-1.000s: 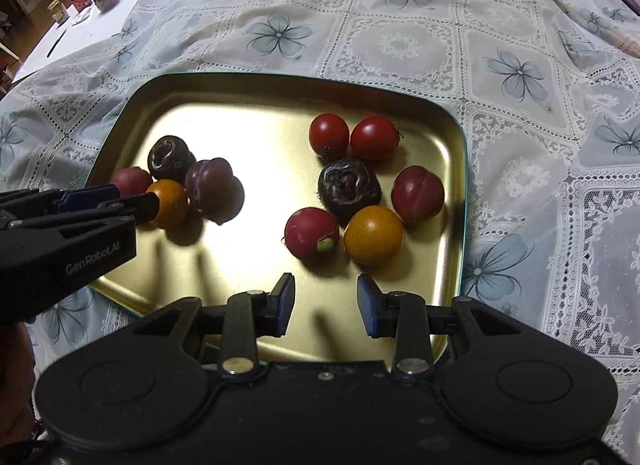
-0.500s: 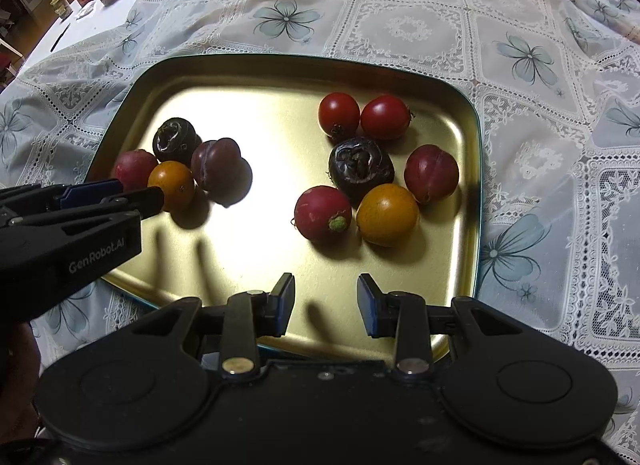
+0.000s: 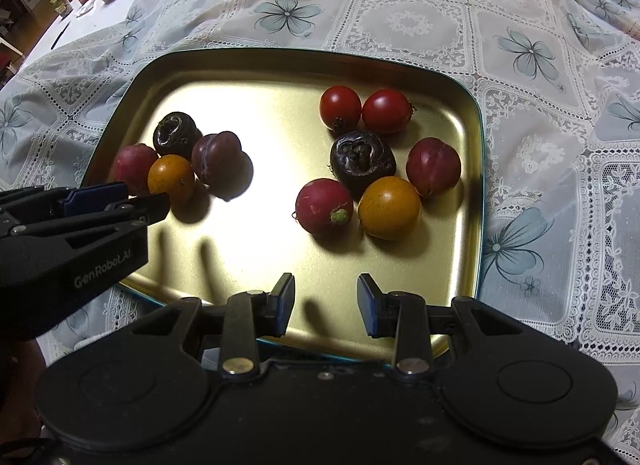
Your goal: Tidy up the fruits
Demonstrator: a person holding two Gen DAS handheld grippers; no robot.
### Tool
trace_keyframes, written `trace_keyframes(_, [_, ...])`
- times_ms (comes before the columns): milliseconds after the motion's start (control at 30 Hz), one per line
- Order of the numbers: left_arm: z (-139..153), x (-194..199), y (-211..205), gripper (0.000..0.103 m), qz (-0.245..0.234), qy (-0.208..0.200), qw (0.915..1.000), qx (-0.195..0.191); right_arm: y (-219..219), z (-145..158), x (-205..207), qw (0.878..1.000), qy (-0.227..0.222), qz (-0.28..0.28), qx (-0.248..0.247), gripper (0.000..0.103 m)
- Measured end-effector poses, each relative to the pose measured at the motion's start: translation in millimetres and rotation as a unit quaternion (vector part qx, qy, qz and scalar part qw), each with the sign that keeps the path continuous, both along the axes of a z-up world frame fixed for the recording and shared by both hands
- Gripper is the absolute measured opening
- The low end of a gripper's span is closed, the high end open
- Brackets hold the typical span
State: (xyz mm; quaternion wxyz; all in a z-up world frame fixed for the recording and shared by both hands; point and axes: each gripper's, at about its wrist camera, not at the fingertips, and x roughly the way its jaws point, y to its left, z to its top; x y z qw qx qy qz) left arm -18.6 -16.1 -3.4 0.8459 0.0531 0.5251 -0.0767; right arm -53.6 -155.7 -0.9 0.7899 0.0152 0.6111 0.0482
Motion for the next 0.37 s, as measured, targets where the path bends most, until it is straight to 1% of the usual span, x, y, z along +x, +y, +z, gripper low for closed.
trace_keyframes(367, [-0.9, -1.4, 0.0, 0.043, -0.005, 0.003, 1.0, -0.003, -0.7, -2.2, 1.0, 1.0, 0.005, -0.001, -0.002, 0.037])
